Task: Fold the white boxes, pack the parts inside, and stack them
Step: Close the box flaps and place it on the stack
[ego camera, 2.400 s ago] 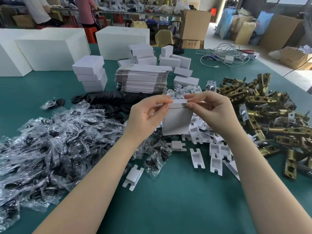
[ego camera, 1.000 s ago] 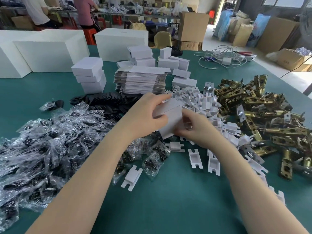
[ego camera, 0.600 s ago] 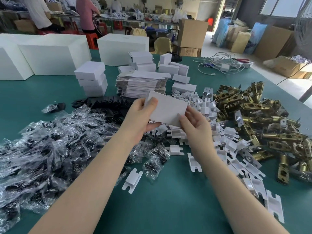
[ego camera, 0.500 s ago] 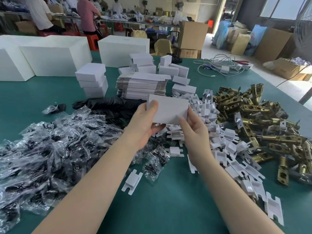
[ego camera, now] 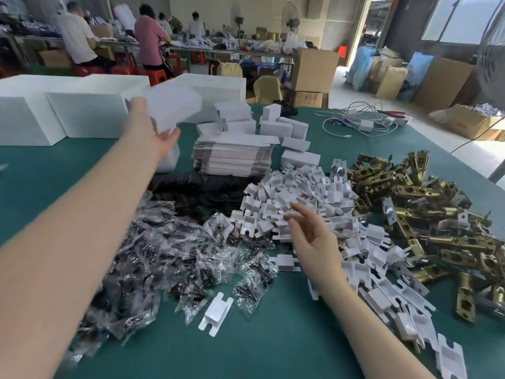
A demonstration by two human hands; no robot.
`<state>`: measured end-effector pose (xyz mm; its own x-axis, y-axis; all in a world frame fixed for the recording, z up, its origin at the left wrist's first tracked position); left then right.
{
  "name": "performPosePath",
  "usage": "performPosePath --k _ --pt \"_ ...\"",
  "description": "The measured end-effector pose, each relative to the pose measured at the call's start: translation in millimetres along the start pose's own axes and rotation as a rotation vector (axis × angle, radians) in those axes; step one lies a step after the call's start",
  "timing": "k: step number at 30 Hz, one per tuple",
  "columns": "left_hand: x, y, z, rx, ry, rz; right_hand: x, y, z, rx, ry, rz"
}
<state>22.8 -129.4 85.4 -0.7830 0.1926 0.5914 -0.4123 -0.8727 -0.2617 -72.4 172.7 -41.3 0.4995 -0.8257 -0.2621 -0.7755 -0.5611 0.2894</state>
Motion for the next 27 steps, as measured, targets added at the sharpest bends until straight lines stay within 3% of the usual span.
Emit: performPosePath --k 3,19,24,27 --pt "-5 32 22 0.039 0.166 0.113 2 1 4 0.007 -0.014 -0.021" --pt "-37 113 10 0.032 0.338 0.183 5 4 14 -0.016 -0.077 -0.049" --pt "-42 104 3 -0.082 0.426 0.185 6 5 15 -0.019 -0.080 -0.050" --pt "-34 77 1 0.106 0.472 0.258 6 6 15 -0.011 -0.079 -0.059"
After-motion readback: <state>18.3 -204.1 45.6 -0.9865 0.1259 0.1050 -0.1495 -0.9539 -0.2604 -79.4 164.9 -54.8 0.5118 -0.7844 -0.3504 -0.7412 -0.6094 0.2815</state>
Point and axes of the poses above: each hand's wrist, its own y-axis towards the middle knuckle, its own x-axis out of the palm, z = x × y, the point moved 4 cm from there along y, towards the middle knuckle, and after that the axes turned 2 degrees about -z, right-handed, at the moved point
